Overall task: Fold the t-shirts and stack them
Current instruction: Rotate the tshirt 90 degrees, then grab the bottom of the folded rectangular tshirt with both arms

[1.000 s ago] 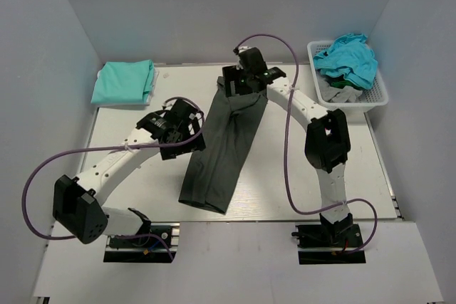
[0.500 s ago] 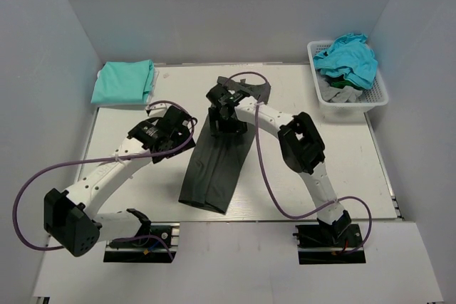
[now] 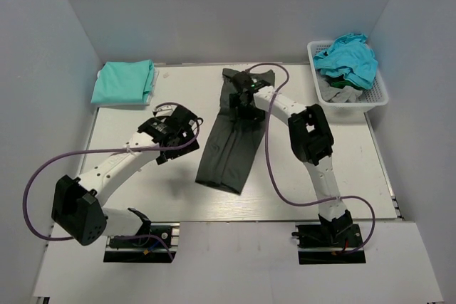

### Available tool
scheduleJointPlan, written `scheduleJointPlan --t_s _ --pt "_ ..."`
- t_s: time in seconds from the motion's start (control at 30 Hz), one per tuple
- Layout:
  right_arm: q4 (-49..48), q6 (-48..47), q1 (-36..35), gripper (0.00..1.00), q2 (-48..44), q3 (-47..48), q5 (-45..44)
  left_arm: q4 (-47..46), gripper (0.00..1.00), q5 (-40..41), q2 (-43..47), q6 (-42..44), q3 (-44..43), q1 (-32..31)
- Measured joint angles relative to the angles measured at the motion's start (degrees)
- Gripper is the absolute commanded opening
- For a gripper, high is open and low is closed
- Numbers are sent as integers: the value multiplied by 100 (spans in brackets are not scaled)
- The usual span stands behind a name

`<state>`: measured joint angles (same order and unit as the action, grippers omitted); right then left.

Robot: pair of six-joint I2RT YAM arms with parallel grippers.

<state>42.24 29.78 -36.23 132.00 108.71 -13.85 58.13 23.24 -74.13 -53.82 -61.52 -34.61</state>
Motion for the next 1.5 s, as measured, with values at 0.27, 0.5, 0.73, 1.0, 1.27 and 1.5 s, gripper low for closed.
scheduleJointPlan --t_s 0.27,0.5,0.73,1.0,1.27,1.5 --pt "-697 -1539 953 90 319 586 671 -184 100 -433 -562 203 -7 0" --pt "-1287 -2076 787 90 -1069 -778 1095 -789 100 -1145 -1158 796 -22 -17" --pt "-2033 -1565 728 90 -3834 -3458 1620 -1360 100 -2144 -2111 1429 -24 -94" --pt "-2135 -599 761 90 -4642 -5845 2653 -1976 81 -2988 -2179 1902 105 -205" --pt "-2409 50 756 89 -4647 -6566 3414 -2201 71 -3198 -2428 2144 120 -313" --pt "-2643 179 761 67 -4380 -6507 3563 -2371 59 -3324 -2579 2251 146 -345"
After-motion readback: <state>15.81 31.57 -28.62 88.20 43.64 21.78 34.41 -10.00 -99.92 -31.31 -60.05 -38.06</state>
